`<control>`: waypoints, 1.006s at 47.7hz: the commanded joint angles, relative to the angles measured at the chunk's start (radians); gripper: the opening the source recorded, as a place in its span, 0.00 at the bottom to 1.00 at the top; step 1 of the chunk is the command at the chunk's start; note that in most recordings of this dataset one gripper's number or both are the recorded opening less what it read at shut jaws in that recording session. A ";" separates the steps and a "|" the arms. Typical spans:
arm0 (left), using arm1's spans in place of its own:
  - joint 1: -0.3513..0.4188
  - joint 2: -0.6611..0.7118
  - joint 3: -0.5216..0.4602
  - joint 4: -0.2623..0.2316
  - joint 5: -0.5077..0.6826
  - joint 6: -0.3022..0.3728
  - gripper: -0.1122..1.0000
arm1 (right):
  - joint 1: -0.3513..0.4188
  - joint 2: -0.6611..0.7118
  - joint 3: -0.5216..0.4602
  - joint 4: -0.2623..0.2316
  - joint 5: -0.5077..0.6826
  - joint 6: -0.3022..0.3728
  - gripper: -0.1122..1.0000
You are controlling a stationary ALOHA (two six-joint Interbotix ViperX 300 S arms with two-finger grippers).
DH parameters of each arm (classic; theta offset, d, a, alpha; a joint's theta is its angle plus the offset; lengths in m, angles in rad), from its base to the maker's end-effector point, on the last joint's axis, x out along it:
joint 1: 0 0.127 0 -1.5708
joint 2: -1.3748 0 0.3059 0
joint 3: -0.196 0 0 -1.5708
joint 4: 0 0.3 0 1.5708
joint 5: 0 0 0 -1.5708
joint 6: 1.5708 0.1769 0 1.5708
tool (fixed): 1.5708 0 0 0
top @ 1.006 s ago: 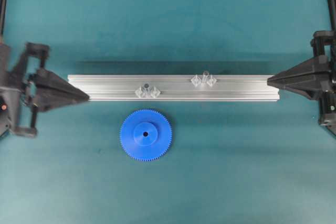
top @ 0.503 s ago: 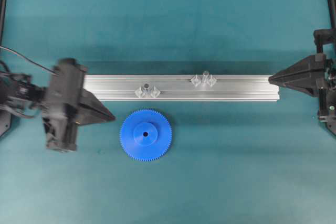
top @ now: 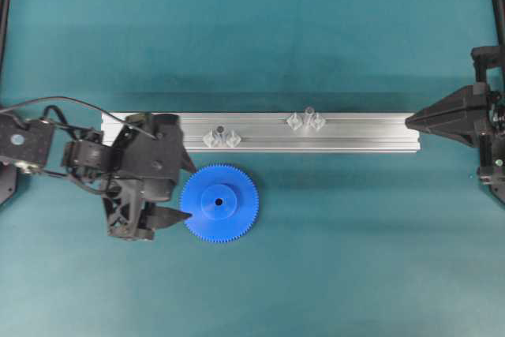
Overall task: Find the location of the shaft and insert the large gear.
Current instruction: 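Move the left gripper over the large blue gear, fingers open, then lower the left gripper and pinch the blue gear's hub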
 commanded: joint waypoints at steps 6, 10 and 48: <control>-0.005 0.075 -0.066 0.002 0.000 -0.009 0.92 | -0.002 -0.006 -0.023 0.002 0.009 0.009 0.12; -0.005 0.118 -0.084 0.002 0.000 -0.012 0.92 | 0.000 -0.015 -0.018 0.002 0.018 0.009 0.12; 0.021 0.316 -0.215 0.002 0.160 -0.040 0.93 | -0.005 -0.072 0.005 0.003 0.067 0.012 0.12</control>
